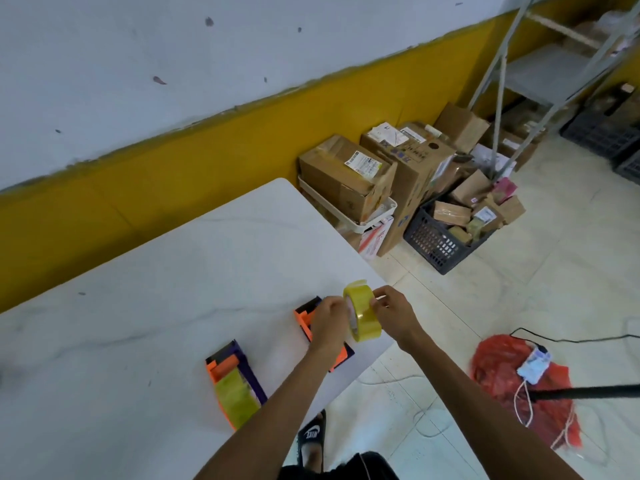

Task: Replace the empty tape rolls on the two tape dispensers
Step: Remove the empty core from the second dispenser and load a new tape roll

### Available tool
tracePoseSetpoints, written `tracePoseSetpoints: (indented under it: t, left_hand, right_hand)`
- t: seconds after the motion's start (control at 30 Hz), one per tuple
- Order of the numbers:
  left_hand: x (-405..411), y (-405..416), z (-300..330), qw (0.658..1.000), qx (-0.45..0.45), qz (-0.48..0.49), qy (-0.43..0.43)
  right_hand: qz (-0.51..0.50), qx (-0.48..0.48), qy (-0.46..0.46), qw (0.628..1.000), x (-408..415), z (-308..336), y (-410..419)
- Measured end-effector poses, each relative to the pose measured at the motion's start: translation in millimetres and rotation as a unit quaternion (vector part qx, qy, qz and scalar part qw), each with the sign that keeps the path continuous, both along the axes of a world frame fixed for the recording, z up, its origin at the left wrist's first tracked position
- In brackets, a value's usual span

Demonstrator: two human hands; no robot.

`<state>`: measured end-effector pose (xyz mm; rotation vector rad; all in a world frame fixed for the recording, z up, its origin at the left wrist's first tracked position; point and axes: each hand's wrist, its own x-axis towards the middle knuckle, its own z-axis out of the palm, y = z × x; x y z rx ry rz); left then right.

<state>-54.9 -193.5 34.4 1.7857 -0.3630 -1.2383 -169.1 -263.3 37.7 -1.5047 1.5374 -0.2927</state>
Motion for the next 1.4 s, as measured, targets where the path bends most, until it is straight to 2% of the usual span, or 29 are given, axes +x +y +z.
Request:
tracePoseSetpoints:
  t: [0.1, 0.17, 0.27, 0.43, 0.57, 0.73, 1.17, 1.3, 1.4]
  left_hand:
    - [25.9, 21.9, -20.1, 0.991, 0.022, 0.134, -0.002]
    - [35.3, 38.2, -33.3, 0.985, 0.054, 0.161, -0.016]
    - [35.2, 52.2, -45.7, 0.980, 0.089, 0.177, -0.035]
    - [9.3, 53.4, -43.9, 0.983, 0.088, 0.160, -0.036]
    - [-15.9, 53.0, -42.1, 0.973, 0.120, 0.189, -0.063]
    - [-27.5, 51.3, -46.3, 0.955, 0.131, 0.266, 0.013]
    - [-11.5, 31.5, -15.4, 0.941, 0.062, 0.321, 0.084]
    - [-11.8, 32.1, -18.6, 0.946, 0.074, 0.303, 0.087]
    - [-17.6, 34.7, -22.9, 0.953, 0.099, 0.279, 0.054]
  right_hand:
    - [0.032, 0.001, 0.020, 0.999, -0.2, -6.4, -9.6]
    - [0.057, 0.011, 0.021, 0.998, -0.6, -10.6, -13.8]
    - [0.089, 0.022, 0.011, 0.996, 0.0, -15.5, -19.7]
    - [0.147, 0.031, -0.012, 0.989, -1.7, -20.8, -21.1]
    - [0.213, 0.033, -0.025, 0.976, -5.8, -19.3, -20.2]
    - [0.256, 0.058, -0.045, 0.964, -9.7, -20.8, -17.0]
    - [0.255, 0.069, -0.080, 0.961, 1.5, -23.5, -8.2]
    - [0.258, 0.064, -0.080, 0.961, 7.8, -25.9, 0.3]
    - [0.243, 0.089, -0.087, 0.962, 10.9, -30.1, 9.3]
